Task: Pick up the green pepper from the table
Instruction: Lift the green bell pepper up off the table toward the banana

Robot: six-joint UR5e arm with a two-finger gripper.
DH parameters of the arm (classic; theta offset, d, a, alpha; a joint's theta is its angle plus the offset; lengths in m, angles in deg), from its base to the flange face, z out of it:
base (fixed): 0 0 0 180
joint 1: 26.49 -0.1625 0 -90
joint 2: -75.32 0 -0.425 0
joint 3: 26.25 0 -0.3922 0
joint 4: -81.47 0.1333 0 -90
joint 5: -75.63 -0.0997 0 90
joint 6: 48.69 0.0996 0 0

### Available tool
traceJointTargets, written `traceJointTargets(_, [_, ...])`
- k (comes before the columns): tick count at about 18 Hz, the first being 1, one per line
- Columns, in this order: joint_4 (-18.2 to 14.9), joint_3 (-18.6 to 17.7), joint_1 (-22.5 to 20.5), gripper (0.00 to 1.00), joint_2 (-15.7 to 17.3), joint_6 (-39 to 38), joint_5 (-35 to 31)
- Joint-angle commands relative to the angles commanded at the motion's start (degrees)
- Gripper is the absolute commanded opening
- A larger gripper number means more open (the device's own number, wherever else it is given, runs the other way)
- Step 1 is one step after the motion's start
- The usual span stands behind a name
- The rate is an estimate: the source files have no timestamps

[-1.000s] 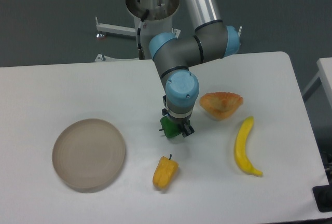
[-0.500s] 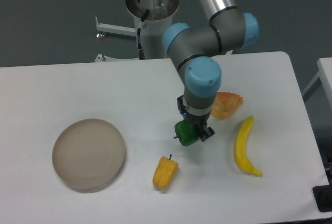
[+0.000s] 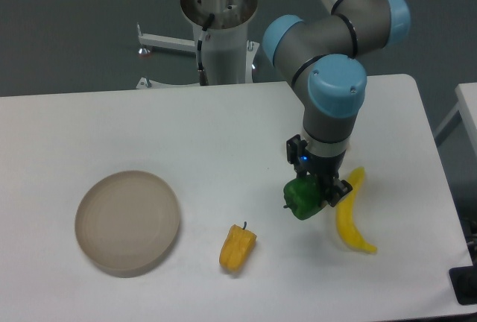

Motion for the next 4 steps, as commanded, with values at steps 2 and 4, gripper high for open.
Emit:
traceJointTargets(2, [0.1, 0.0, 0.0, 0.48, 0.1, -0.1, 0.1])
traceJointTargets(4, [0.1, 0.8, 0.0, 0.48, 0.2, -0.1, 0.3])
